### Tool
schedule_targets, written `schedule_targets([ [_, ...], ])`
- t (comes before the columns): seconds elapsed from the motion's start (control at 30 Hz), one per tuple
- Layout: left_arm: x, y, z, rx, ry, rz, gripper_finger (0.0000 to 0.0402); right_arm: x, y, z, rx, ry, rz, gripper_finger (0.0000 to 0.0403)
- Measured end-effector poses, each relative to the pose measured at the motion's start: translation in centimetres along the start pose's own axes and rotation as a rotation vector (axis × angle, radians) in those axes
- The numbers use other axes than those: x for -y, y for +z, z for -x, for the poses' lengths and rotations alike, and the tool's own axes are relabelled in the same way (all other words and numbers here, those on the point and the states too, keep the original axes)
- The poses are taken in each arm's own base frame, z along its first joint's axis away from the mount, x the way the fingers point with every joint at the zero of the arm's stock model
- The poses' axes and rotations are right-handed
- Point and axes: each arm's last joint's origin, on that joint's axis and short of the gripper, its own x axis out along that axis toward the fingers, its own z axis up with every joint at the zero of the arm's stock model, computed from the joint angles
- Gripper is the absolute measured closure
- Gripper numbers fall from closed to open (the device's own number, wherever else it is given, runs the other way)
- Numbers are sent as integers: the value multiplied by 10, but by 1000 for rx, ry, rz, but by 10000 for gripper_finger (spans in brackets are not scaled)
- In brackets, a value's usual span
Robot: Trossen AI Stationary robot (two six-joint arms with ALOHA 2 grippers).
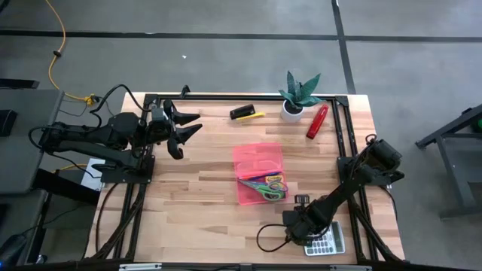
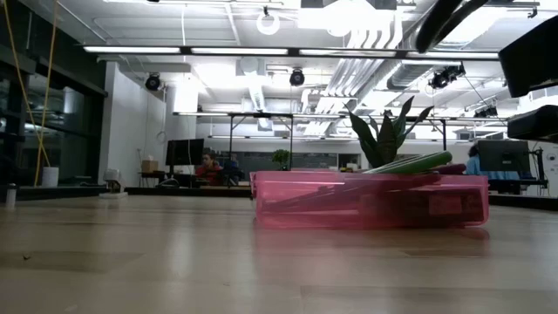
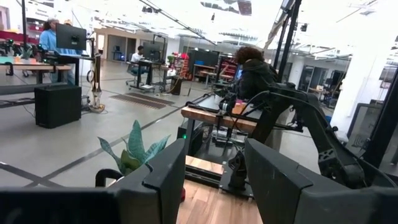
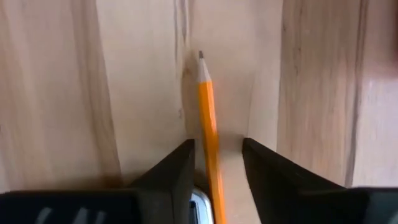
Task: Pack school essentials
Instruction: Put the orange pencil into the pink supply box
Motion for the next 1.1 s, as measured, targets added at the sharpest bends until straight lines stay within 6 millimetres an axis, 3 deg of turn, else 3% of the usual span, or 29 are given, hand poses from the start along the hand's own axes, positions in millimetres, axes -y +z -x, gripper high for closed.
schedule_targets([
  [0.3,0,0,0,-1,0,0,249,6,2,0,-9,-27,2,393],
  [0.57,0,0,0,-1,0,0,249,22,-11,7,-89,-195,153,398],
  [0.77,0,0,0,1,15,1,249,47,-39,25,-47,-199,77,401],
  [0.9,-1,0,0,2,22,2,249,63,-52,43,83,-139,34,402],
  [1.1,-1,0,0,2,22,3,249,91,-45,80,417,13,-70,402],
])
